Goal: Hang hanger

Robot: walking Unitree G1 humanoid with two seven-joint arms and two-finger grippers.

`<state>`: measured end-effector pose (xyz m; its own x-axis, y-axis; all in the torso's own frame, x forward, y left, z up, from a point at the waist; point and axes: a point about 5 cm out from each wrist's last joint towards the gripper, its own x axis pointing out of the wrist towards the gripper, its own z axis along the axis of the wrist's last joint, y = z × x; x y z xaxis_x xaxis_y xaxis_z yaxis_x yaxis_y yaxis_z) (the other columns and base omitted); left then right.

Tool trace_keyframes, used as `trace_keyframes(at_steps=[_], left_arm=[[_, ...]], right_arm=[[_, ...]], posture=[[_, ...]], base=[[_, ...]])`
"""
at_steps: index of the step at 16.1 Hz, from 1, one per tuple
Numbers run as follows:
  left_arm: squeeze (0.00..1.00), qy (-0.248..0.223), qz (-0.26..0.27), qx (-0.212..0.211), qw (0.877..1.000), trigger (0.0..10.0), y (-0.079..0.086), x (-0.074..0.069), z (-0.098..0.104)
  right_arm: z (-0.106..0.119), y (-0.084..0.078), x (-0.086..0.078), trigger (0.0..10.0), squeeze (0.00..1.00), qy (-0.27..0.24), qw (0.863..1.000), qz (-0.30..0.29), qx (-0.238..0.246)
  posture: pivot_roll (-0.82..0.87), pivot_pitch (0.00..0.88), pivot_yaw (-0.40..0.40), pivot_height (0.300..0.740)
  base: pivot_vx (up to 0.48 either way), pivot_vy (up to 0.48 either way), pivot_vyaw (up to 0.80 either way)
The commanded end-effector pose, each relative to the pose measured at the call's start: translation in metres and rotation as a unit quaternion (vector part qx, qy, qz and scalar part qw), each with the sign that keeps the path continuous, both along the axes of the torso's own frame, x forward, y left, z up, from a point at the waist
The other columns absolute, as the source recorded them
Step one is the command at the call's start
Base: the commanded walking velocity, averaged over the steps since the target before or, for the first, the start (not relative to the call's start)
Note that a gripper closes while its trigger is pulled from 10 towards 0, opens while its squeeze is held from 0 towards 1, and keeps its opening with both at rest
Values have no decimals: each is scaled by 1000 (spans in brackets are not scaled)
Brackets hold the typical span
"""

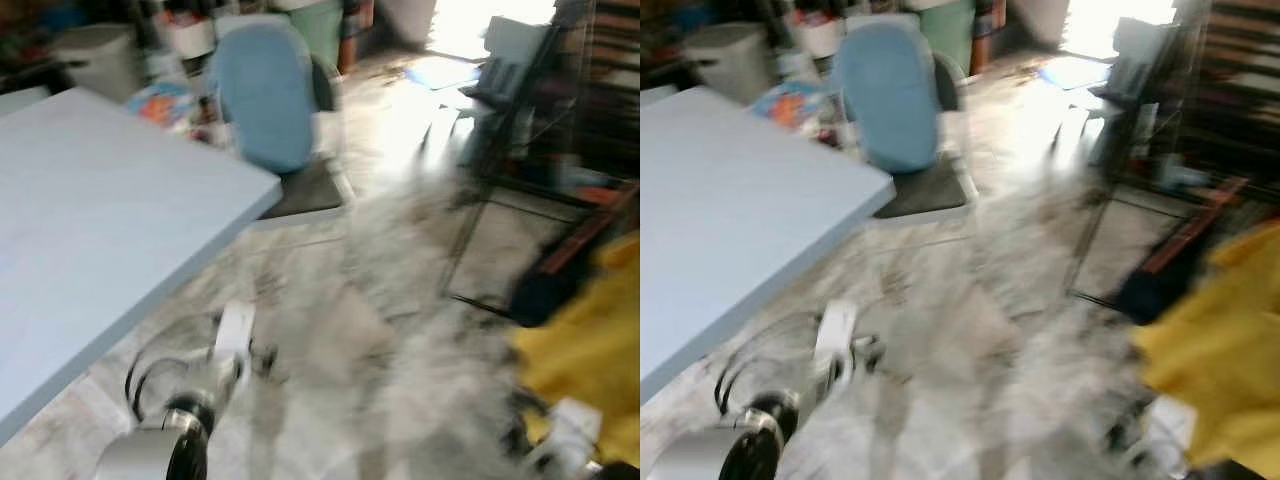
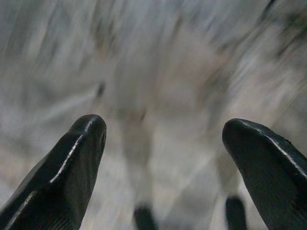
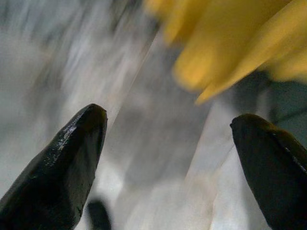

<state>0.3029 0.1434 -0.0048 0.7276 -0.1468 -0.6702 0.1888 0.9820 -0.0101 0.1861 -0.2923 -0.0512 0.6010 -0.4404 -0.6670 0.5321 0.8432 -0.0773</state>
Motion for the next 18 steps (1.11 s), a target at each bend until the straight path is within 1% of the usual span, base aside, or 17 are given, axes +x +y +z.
trace_keyframes(at_steps=[1, 3, 4, 5, 6, 7, 8, 9, 11, 13, 15, 17, 18], left_arm=[[0, 44, 7, -9, 999, 10000, 1, -20, -18], [0, 44, 6, -9, 999, 10000, 0, -20, -19], [0, 45, 6, -9, 999, 10000, 0, -20, -19], [0, 40, -6, 6, 999, 10000, 1, -20, -19], [0, 25, -31, 38, 998, 10000, 2, -17, -16], [0, 7, -46, 66, 997, 10000, 6, -11, -11], [0, -28, -57, 83, 995, 10000, 9, 2, 3], [0, -61, -78, 90, 991, 10000, 7, 16, 18], [0, -98, -115, 89, 985, 10000, 0, 32, 38], [0, -128, -146, 74, 978, 10000, -9, 43, 54], [0, -148, -180, 46, 971, 10000, -21, 48, 64], [0, -161, -226, 20, 960, 10000, -28, 51, 74], [0, -197, -240, 35, 950, 10000, -26, 55, 84]], right_arm=[[-11, 15, -9, 10000, 0, 21, 1000, 0, 24], [-11, 15, -8, 10000, 0, 22, 1000, 0, 18], [-10, 14, -7, 10000, 0, 24, 1000, 2, 7], [-8, 12, -6, 10000, 0, 27, 1000, 12, -9], [-4, 8, -1, 10000, 0, 24, 999, 24, -27], [3, 6, 8, 10000, 0, 3, 999, 36, -33], [16, 5, 28, 10000, 0, -27, 995, 79, -57], [30, 5, 46, 10000, 0, -65, 991, 97, -62], [48, 5, 66, 10000, 0, -113, 984, 115, -74], [61, 6, 78, 10000, 0, -146, 978, 126, -85], [71, 5, 85, 10000, 0, -180, 972, 122, -85], [83, 10, 93, 10000, 0, -220, 962, 137, -84], [90, 13, 97, 10000, 0, -236, 955, 156, -88]], posture=[[-20, 0, -63, 740], [-19, 0, -68, 740], [-19, 0, -71, 740], [-17, 0, -71, 740], [-17, 0, -71, 740], [-13, 0, -72, 740], [-8, 0, -71, 740], [1, 0, -68, 740], [10, 0, -66, 740], [19, 0, -63, 740], [28, 0, -59, 740], [31, 0, -58, 740], [35, 0, -56, 740]], base=[[0, 0, 0], [0, 0, 0], [0, 0, 0], [0, 0, 0], [0, 0, 0], [0, 0, 0], [0, 0, 0], [0, 0, 0], [0, 0, 0], [0, 0, 0], [0, 0, 0], [0, 0, 0], [0, 0, 0]])
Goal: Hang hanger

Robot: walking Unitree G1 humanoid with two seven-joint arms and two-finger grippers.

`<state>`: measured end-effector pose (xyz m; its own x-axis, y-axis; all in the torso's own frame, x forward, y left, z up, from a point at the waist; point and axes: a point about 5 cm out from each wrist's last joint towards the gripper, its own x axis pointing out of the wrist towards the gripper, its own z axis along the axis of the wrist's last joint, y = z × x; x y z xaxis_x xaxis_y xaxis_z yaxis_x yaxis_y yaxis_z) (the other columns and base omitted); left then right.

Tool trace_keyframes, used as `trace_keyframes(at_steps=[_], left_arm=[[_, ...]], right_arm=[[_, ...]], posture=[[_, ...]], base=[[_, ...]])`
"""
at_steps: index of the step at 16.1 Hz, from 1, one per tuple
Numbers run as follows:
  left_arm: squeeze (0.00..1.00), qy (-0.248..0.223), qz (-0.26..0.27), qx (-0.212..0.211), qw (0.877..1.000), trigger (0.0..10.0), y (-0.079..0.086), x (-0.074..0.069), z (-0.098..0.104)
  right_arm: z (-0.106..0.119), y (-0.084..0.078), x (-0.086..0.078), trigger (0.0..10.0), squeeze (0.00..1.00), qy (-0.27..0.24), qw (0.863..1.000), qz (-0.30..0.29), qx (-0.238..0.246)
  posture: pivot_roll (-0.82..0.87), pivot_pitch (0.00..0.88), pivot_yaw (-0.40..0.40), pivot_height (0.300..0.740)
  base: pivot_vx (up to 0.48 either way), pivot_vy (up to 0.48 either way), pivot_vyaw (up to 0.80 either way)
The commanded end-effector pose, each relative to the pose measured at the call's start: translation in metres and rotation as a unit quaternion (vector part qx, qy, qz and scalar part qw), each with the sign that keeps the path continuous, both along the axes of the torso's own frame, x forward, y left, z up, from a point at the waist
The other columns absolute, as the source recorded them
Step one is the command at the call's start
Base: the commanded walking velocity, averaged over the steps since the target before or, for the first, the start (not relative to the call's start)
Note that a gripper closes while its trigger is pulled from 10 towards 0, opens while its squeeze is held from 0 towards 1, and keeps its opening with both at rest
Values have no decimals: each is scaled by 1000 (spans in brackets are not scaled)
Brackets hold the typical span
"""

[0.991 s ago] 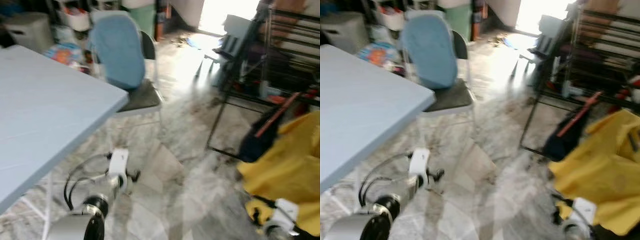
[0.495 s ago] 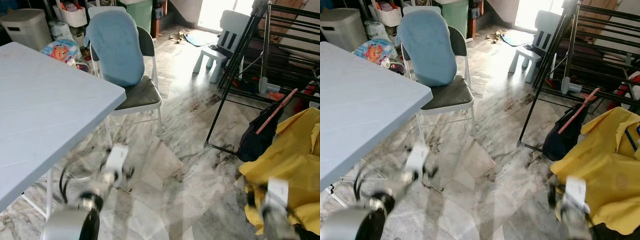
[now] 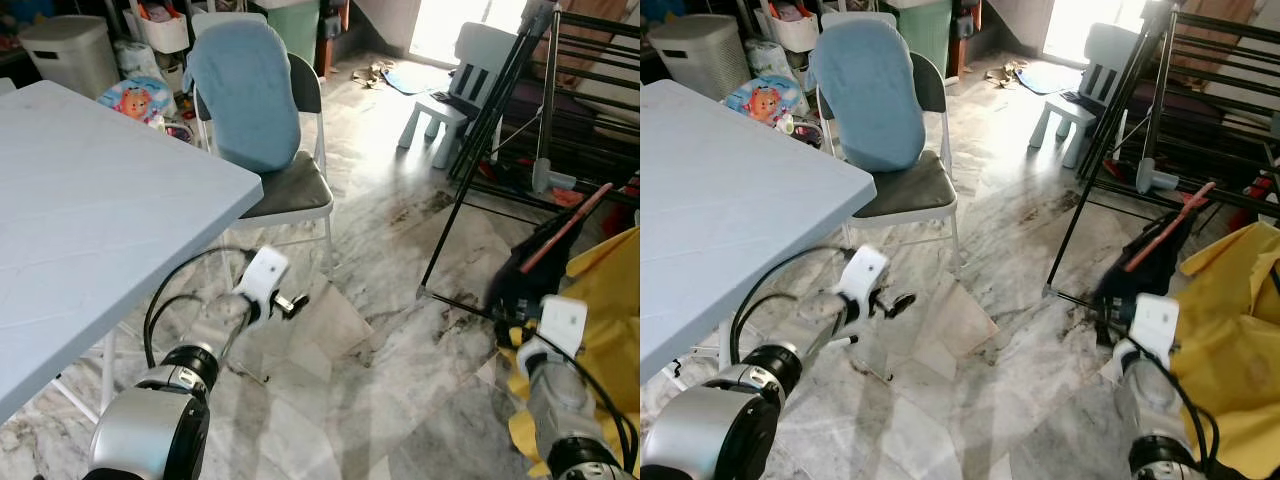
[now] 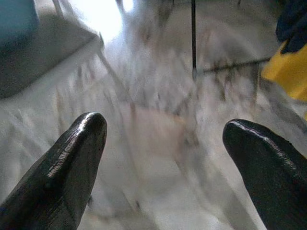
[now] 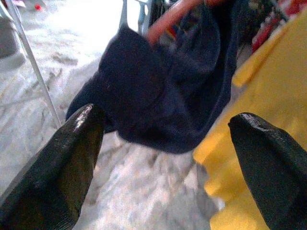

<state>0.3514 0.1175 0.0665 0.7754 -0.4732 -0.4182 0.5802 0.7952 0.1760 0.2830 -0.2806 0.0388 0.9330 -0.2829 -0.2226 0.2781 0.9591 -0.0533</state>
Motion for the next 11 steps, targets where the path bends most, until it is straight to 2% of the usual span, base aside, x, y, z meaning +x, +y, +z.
trace_keyframes(at_steps=[1, 3, 5, 6, 7, 8, 10, 11], left_arm=[[0, -69, -6, 1, 998, 10000, 4, 13, 26], [0, -136, 25, -16, 990, 10000, 16, 17, 42], [0, -184, 60, -43, 980, 10000, 24, 8, 45], [0, -198, 59, -66, 976, 10000, 25, -1, 43], [0, -210, 36, -89, 973, 10000, 29, -20, 38], [0, -210, 41, -84, 973, 10000, 34, -30, 30], [0, -199, 52, -51, 977, 10000, 49, -55, 10], [0, -193, 64, -58, 977, 10000, 48, -67, 9]], right_arm=[[10, 6, 3, 10000, 0, -20, 999, 31, -14], [28, 15, 0, 10000, 0, -54, 996, 72, -26], [44, 29, -12, 10000, 0, -88, 990, 109, -34], [50, 36, -21, 10000, 0, -95, 987, 124, -39], [57, 44, -35, 10000, 0, -98, 984, 142, -49], [60, 47, -43, 10000, 0, -95, 985, 140, -42], [64, 55, -60, 10000, 0, -110, 989, 101, -18], [61, 64, -72, 10000, 0, -103, 991, 83, 9]], posture=[[39, 0, -53, 740], [42, 0, -46, 740], [34, 0, -40, 740], [21, 0, -47, 740], [14, 0, -57, 740], [21, 0, -67, 740], [30, 0, -74, 740], [38, 0, -75, 740]], base=[[0, 0, 0], [0, 0, 0], [0, 0, 0], [0, 0, 0], [0, 0, 0], [0, 0, 0], [0, 0, 0], [0, 0, 0]])
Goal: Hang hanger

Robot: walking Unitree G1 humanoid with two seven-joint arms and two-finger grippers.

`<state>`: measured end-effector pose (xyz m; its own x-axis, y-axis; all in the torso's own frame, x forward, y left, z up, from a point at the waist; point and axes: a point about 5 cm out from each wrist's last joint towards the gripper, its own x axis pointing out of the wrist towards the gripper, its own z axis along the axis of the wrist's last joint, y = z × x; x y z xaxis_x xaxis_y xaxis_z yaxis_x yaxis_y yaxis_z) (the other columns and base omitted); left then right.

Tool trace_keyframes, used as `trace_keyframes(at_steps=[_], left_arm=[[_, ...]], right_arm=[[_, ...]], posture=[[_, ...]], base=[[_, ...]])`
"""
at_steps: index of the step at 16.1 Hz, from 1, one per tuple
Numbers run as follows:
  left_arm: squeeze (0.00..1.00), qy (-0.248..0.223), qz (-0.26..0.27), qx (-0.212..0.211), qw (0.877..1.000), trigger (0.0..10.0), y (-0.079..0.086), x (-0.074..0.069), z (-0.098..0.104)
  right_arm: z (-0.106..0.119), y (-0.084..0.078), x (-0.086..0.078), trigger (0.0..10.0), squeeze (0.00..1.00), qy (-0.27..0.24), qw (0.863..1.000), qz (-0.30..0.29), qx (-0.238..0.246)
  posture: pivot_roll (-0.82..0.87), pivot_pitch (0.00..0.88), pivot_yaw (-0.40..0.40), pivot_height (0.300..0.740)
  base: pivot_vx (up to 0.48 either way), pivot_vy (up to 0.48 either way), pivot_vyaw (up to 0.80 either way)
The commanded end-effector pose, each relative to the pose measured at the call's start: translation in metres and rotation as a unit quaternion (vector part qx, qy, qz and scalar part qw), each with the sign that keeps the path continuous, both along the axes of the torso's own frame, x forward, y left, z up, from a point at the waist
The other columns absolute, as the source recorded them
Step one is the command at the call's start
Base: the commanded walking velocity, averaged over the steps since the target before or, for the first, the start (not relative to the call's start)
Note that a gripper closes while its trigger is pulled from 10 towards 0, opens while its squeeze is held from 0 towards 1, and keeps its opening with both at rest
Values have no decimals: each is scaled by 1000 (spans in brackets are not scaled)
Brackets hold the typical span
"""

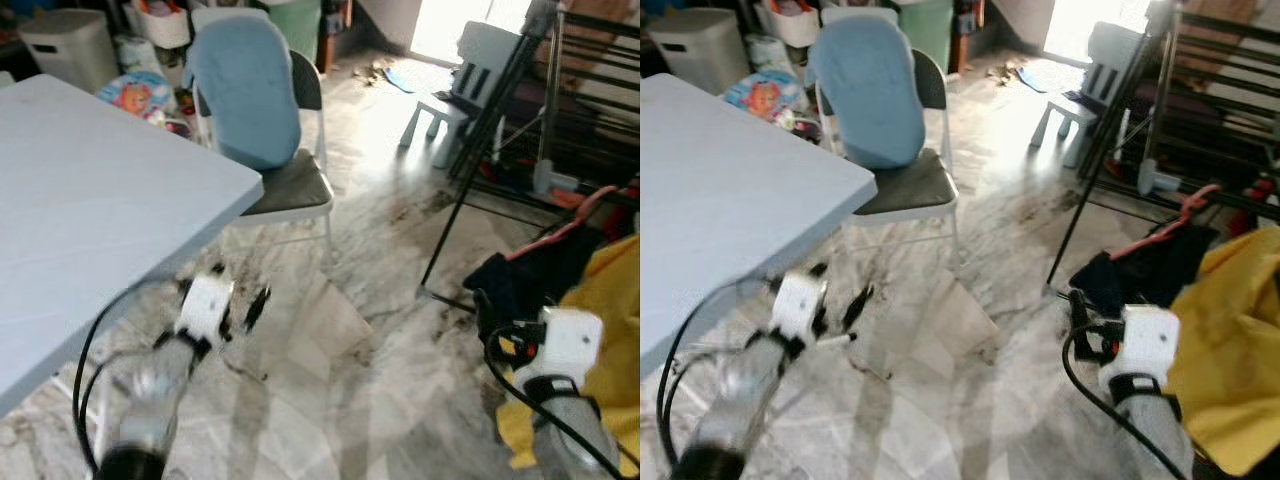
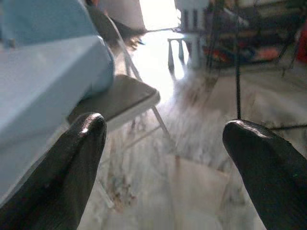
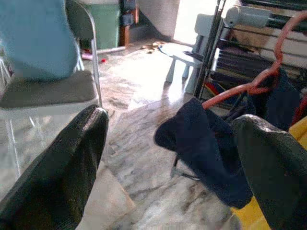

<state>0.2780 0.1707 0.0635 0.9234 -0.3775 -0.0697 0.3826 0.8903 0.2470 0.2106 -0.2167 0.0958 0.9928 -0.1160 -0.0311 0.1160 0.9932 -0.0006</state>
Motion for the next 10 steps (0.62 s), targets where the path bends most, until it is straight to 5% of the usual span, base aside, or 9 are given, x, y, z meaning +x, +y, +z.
trace_keyframes(at_steps=[1, 6, 10], left_arm=[[0, -17, -16, -7, 1000, 10000, -10, -3, 12], [0, 22, -35, -18, 999, 10000, -11, -7, 2], [0, 58, -60, -17, 996, 10000, -16, 0, -9]], right_arm=[[-2, 7, -10, 10000, 0, 11, 1000, -15, 18], [-7, 23, -25, 10000, 0, 28, 998, -45, 30], [-17, 19, -27, 10000, 0, 42, 994, -80, 56]], posture=[[39, 0, -72, 740], [24, 0, -67, 740], [27, 0, -54, 740]], base=[[0, 0, 0], [0, 0, 0], [0, 0, -783]])
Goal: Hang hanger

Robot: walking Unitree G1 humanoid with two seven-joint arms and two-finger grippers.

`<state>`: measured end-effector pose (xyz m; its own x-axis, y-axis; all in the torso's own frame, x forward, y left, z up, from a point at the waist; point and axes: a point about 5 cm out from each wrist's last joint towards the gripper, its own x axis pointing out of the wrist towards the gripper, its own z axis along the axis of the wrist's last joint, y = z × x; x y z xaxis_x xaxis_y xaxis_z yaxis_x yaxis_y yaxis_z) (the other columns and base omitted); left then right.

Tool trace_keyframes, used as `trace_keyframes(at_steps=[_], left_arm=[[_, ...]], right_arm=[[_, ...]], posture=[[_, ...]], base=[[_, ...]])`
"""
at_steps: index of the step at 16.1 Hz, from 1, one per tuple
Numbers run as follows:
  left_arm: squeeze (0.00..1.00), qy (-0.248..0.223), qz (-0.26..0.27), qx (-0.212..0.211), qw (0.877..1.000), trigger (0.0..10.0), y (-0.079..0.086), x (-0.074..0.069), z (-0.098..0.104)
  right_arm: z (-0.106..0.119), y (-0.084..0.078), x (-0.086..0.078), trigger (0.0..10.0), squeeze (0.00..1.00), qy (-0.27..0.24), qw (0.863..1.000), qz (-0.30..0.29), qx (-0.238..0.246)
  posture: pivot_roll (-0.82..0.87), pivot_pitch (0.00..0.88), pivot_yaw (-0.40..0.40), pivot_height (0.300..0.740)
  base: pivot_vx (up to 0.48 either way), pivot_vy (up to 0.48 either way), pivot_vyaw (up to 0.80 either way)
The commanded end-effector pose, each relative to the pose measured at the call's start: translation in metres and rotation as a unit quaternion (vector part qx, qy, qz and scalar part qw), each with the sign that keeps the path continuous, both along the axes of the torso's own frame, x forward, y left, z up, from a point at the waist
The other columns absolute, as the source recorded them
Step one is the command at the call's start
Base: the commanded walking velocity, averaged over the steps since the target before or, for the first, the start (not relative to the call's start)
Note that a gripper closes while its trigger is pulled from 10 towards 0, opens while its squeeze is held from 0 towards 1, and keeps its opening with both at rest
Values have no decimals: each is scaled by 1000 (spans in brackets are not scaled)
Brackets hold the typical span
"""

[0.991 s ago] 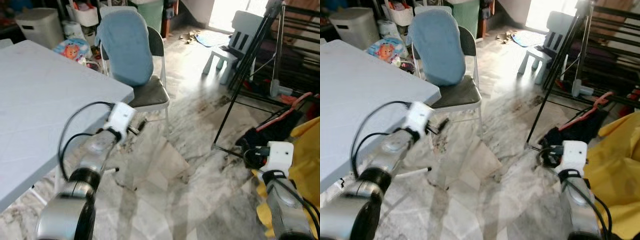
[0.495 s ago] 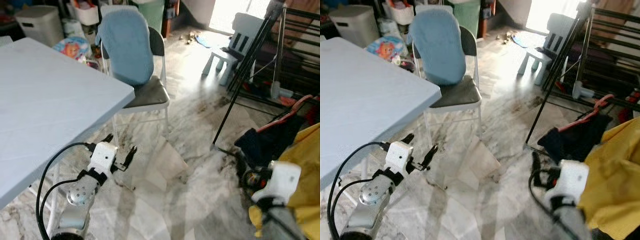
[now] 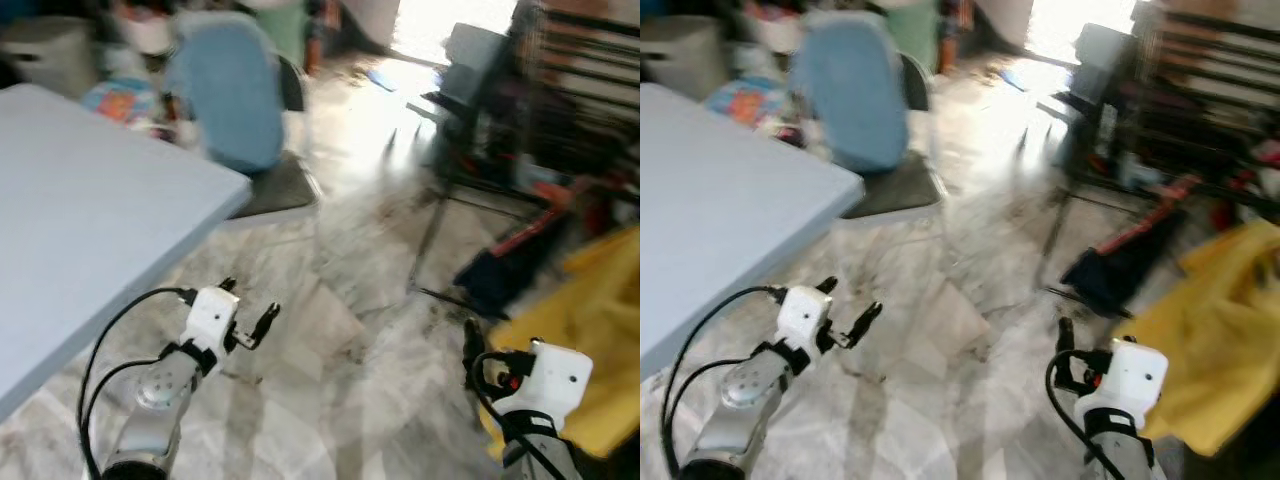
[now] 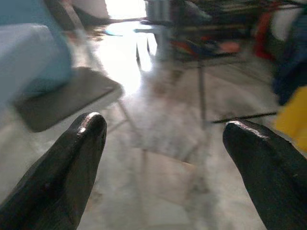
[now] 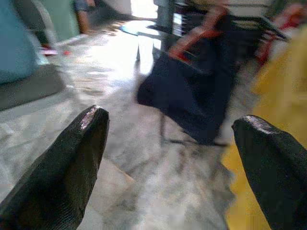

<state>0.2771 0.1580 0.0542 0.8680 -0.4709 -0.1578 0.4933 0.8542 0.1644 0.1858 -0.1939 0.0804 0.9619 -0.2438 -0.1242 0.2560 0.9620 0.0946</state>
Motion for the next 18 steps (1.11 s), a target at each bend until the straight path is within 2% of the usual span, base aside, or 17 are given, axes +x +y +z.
trace_keyframes(at_steps=[1, 4, 6, 10, 12, 14, 18], left_arm=[[0, 15, -28, -2, 999, 10000, -8, 4, -3], [0, 48, -62, -15, 997, 10000, -17, 7, -6], [0, 53, -68, -19, 996, 10000, -22, 11, -8], [0, 58, -70, -27, 995, 10000, -26, 15, -7], [0, 49, -81, -31, 995, 10000, -34, 20, -2], [0, 42, -87, -33, 995, 10000, -39, 24, 1], [0, 51, -99, -39, 993, 10000, -45, 23, -1]], right_arm=[[-4, -2, -1, 10000, 0, 5, 1000, -18, 5], [-7, 2, 1, 10000, 0, 6, 1000, -25, 11], [-12, 5, 0, 10000, 0, 13, 999, -28, 15], [-9, 0, 2, 10000, 0, 12, 999, -32, 5], [-3, -5, 8, 10000, 0, 4, 999, -35, -2], [1, -4, 13, 10000, 0, -4, 1000, -26, -10], [5, -5, 15, 10000, 0, -8, 999, -30, -11]], posture=[[23, 0, -39, 740], [15, 0, -23, 740], [7, 0, -19, 740], [-7, 0, -28, 740], [-7, 0, -45, 740], [-16, 0, -42, 740], [-30, 0, -41, 740]], base=[[0, 0, -800], [0, 0, -800], [0, 0, -800], [0, 0, -800], [0, 0, -800], [0, 0, -800], [0, 0, -800]])
